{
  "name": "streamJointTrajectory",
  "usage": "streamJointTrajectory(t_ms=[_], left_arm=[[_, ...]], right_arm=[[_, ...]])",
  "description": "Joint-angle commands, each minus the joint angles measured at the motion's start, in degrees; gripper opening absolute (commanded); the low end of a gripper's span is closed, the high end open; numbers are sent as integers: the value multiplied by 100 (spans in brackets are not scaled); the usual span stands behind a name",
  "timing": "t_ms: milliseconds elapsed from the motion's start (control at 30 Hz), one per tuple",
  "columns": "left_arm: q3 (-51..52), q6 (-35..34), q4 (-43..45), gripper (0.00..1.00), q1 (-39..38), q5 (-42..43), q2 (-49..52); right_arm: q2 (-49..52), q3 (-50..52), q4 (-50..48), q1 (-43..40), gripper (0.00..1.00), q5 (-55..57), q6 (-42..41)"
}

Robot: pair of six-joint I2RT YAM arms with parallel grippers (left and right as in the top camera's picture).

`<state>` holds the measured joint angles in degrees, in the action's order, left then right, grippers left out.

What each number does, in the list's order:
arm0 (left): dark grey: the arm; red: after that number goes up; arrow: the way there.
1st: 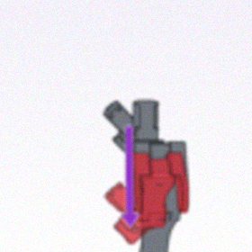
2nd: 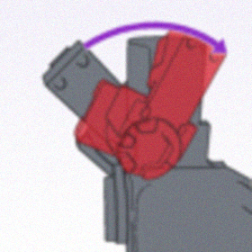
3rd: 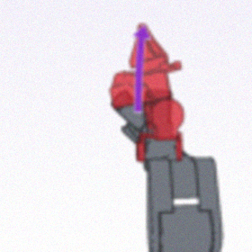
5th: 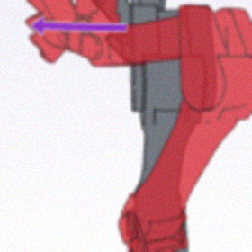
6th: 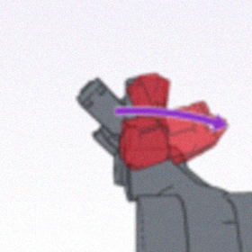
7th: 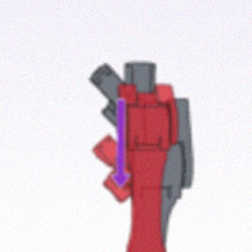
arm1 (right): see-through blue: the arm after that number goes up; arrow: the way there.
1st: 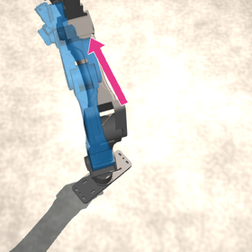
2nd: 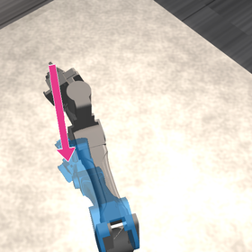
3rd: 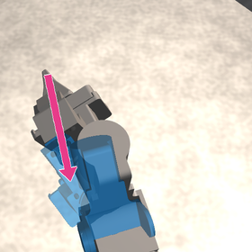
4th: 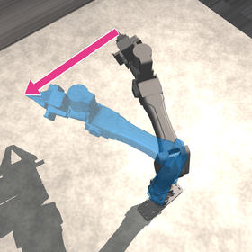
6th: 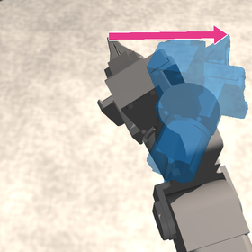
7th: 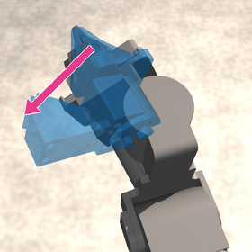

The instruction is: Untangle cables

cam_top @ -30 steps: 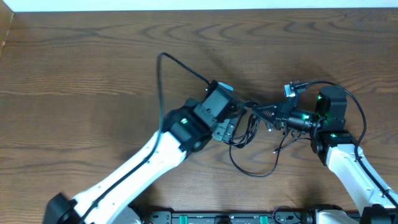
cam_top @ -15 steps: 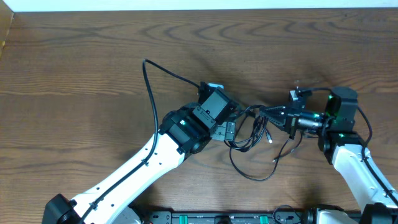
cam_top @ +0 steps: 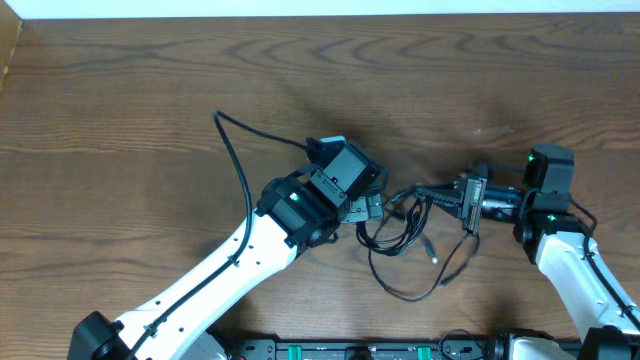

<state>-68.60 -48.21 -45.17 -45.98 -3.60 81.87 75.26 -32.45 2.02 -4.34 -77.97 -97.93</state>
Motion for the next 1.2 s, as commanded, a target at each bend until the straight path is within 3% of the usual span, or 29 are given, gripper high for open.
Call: streamJointTrajectory(t_ms=[0, 200, 433, 567, 667, 767, 867, 933, 967, 1000, 1100, 1133, 1167], left_arm=[[15, -1054, -28, 96, -9, 437, 48], [26, -1665, -107, 81, -9, 914, 48], [33, -1895, -249, 81, 37, 1440, 48], [203, -2114, -59, 81, 264, 2197, 48], [573, -2114, 651, 83, 503, 3008, 48], [1196, -2387, 2048, 91, 743, 3908, 50], [1692, -2789, 2894, 91, 793, 4113, 50], [1996, -3062, 3342, 79, 793, 4111, 52], [2236, -3386, 3928, 52, 793, 4113, 55], [2295, -3477, 4181, 38, 793, 4111, 55], [2339, -3556, 4857, 22, 793, 3993, 55], [2339, -3613, 4953, 11, 793, 3862, 55], [2339, -3615, 4933, 8, 793, 3777, 55]], right_arm=[[-37, -15, 365, -26, 1, -256, -621], [-37, -15, 485, -129, 1, -249, -789], [-37, -15, 483, -409, 1, -39, -782], [-37, -15, 485, -516, 2, -39, -765], [-37, -15, 483, -522, 1, -39, -756], [-37, -15, 485, -522, 1, -42, -629], [-37, -15, 483, -522, 1, -42, -616], [-37, -15, 483, -522, 1, -44, -614], [-37, -15, 483, -522, 1, -42, -614], [-37, -15, 483, -522, 1, -42, -614], [-37, -15, 483, -522, 1, -66, -616], [-37, -15, 485, -520, 1, -122, -614], [-37, -15, 485, -522, 1, -173, -614]])
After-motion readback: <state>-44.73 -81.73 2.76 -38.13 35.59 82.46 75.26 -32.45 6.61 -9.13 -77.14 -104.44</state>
